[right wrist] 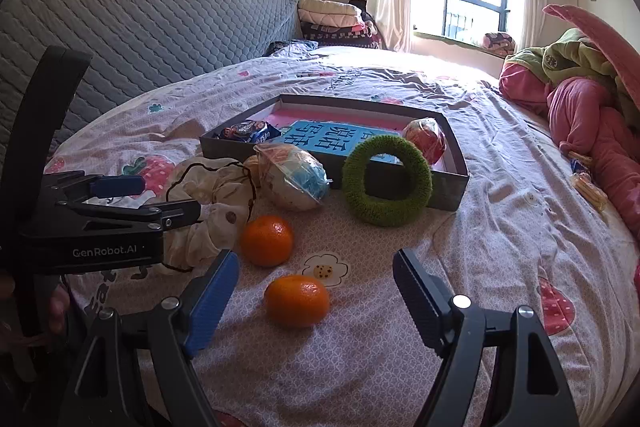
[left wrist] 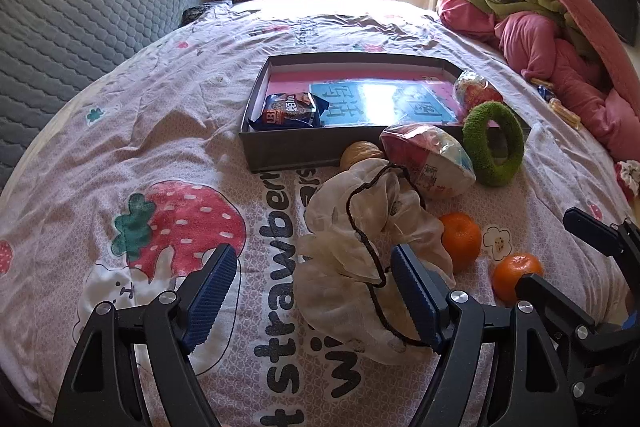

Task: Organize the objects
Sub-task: 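Move the right tool toward an orange while the left tool approaches the white scrunchie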

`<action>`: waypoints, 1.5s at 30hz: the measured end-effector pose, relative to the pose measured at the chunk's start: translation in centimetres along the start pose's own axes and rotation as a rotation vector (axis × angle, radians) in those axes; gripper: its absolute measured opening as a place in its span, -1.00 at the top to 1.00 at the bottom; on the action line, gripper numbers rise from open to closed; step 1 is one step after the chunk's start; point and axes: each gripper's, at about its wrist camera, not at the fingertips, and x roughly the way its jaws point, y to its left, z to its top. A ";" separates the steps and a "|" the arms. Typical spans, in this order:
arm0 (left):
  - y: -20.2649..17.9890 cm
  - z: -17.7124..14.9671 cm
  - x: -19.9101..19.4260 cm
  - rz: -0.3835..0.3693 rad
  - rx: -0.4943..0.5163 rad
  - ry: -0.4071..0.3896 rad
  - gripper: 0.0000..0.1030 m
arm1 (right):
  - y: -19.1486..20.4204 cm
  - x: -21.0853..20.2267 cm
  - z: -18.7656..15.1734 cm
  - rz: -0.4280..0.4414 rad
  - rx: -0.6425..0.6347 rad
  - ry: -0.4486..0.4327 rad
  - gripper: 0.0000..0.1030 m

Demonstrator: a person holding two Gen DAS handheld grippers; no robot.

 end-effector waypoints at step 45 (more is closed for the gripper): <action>0.5 0.3 2.6 0.037 -0.028 0.071 -0.56 | 1.3 3.4 -1.0 0.013 -0.037 0.145 0.06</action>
